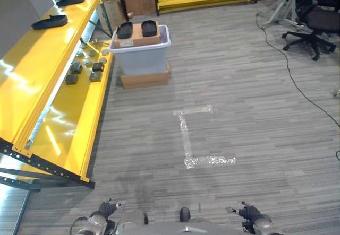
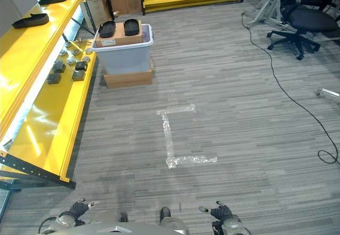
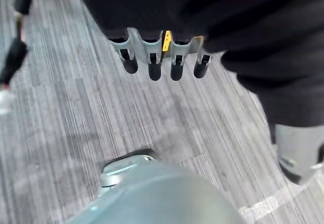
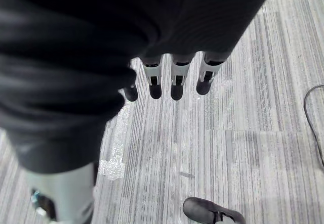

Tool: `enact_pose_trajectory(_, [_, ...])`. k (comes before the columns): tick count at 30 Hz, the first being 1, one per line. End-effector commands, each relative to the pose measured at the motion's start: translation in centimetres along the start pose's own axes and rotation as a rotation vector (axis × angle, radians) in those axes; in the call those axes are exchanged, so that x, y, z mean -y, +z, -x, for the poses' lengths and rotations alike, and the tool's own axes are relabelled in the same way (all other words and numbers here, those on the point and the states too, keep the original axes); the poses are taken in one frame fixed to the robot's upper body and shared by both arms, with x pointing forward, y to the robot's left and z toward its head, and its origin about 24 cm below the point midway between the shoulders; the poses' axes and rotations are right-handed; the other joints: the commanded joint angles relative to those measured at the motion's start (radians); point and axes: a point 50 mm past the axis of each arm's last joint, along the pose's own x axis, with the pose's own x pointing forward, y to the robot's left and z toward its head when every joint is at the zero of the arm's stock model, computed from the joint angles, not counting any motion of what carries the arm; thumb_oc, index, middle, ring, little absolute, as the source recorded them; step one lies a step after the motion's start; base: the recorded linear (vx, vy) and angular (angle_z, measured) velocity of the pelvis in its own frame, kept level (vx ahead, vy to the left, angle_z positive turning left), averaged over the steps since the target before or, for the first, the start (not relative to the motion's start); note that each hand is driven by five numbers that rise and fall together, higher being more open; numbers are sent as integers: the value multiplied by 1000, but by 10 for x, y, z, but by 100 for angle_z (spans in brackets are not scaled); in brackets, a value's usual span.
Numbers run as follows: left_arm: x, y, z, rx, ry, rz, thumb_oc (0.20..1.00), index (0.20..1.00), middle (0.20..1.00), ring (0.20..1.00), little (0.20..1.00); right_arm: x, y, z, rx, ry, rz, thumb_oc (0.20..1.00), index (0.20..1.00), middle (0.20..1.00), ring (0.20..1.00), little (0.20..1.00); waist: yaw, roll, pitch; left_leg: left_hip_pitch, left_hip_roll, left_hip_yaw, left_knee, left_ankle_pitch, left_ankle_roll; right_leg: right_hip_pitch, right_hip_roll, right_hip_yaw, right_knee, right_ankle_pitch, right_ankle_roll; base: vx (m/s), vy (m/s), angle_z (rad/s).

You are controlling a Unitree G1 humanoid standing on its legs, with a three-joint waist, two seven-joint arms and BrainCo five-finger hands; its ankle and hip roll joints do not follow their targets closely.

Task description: Move parts from the plastic box to the shelf.

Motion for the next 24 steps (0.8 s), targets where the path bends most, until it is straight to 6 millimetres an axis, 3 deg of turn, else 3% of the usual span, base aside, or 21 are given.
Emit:
enact_pose_trajectory(1, [-9,-5,-1,-35,6,-46,1000,1000,1000,1000,1000,9,9,-1,41,-36,-82,1000,1000,1000,1000,1000,29,15,-3,-9,-45,-24,-140,70,54,55,6,62,15,-84,116,261,61,5])
enact_pose_trajectory(3, [-9,-5,-1,-35,6,-46,1000,1000,1000,1000,1000,9,9,-1,41,-36,-82,1000,1000,1000,1000,1000,30,14,-1,-4,-46,-23,-143,71,55,58,5,63,15,-84,117,183,63,1])
enact_pose_trajectory(5, [-7,-18,1,-78,-11,-81,1000,1000,1000,1000,1000,4,9,-1,35,-6,-109,1000,1000,1000,1000,1000,32,18,-38,43,-44,-25,-140,58,74,86,-5,73,43,-123,127,328,161,-62])
enact_pose_trajectory(7, [-8,-24,2,-97,-18,-93,1000,1000,1000,1000,1000,-2,9,-1,34,18,-122,1000,1000,1000,1000,1000,32,10,-57,70,-54,-24,-116,26,94,73,-26,91,137,-144,141,324,216,-45])
enact_pose_trajectory(8, [-11,-23,2,-93,-9,-91,1000,1000,1000,1000,1000,-10,9,-1,36,41,-147,1000,1000,1000,1000,1000,27,13,-57,108,-63,-11,-111,0,119,26,-41,114,298,-113,167,259,194,-8])
enact_pose_trajectory(9, [-12,-23,2,-93,-9,-91,1000,1000,1000,1000,1000,-10,9,-1,36,41,-148,1000,1000,1000,1000,1000,29,12,-57,108,-63,-9,-110,-1,120,23,-41,117,303,-116,167,213,192,-27])
enact_pose_trajectory(11, [-17,-13,0,-68,14,-76,1000,1000,1000,1000,1000,-16,13,-1,35,52,-153,1000,1000,1000,1000,1000,20,12,-24,139,-79,-2,-91,-23,146,-83,-71,130,505,32,185,88,146,-44])
enact_pose_trajectory(12, [-20,-7,-1,-53,25,-69,1000,1000,1000,1000,1000,-21,16,-1,43,70,-157,1000,1000,1000,1000,1000,9,18,-3,151,-74,-8,-87,-22,152,-128,-57,140,592,60,181,110,137,-11])
enact_pose_trajectory(14, [-20,2,-3,-27,25,-64,1000,1000,1000,1000,1000,-28,17,-1,46,90,-175,1000,1000,1000,1000,1000,-7,36,13,176,-55,-19,-93,-34,155,-196,-46,119,650,32,161,163,81,6])
enact_pose_trajectory(15, [-20,2,-3,-27,25,-63,1000,1000,1000,1000,1000,-28,17,-1,46,90,-175,1000,1000,1000,1000,1000,-8,35,14,178,-56,-19,-93,-35,155,-196,-48,118,653,28,161,304,20,28])
enact_pose_trajectory(16, [-21,7,-3,-11,28,-80,1000,1000,1000,1000,1000,-30,13,0,30,100,-167,1000,1000,1000,1000,1000,-19,40,6,214,-49,-25,-119,-50,147,-251,-46,72,563,-8,155,502,-85,34])
enact_pose_trajectory(17, [-22,13,-4,6,29,-78,1000,1000,1000,1000,1000,-31,7,1,8,101,-143,1000,1000,1000,1000,1000,-35,30,-1,263,-51,-31,-151,-77,130,-260,-50,19,370,-10,164,508,-84,12])
enact_pose_trajectory(18, [-22,13,-4,6,29,-77,1000,1000,1000,1000,1000,-31,6,1,8,101,-143,1000,1000,1000,1000,1000,-37,32,3,269,-48,-34,-153,-78,129,-251,-48,15,364,-9,164,439,-135,-15])
enact_pose_trajectory(19, [-20,16,-4,15,26,-77,1000,1000,1000,1000,1000,-30,4,1,-2,99,-124,1000,1000,1000,1000,1000,-47,26,1,294,-50,-41,-164,-93,123,-255,-31,10,268,9,172,445,-156,-13])
enact_pose_trajectory(20, [-18,19,-5,27,18,-86,1000,1000,1000,1000,1000,-31,-6,3,-35,90,-90,1000,1000,1000,1000,1000,-75,15,-11,334,-44,-64,-168,-121,110,-273,11,64,189,32,176,442,-155,7])
enact_pose_trajectory(22, [-18,19,-5,26,18,-86,1000,1000,1000,1000,1000,-30,-6,3,-35,90,-90,1000,1000,1000,1000,1000,-75,17,-8,338,-42,-64,-169,-123,109,-269,13,63,187,32,175,329,-154,32])
enact_pose_trajectory(23, [-10,18,-4,20,-4,-77,1000,1000,1000,1000,1000,-30,-24,6,-90,98,-93,1000,1000,1000,1000,1000,-79,13,-35,338,-21,-73,-102,-137,87,-223,33,102,206,-4,138,366,-203,55])
enact_pose_trajectory(24, [-10,18,-4,20,-4,-77,1000,1000,1000,1000,1000,-30,-24,6,-90,98,-92,1000,1000,1000,1000,1000,-80,14,-35,337,-21,-73,-100,-138,87,-222,33,101,205,-4,138,513,-277,67])
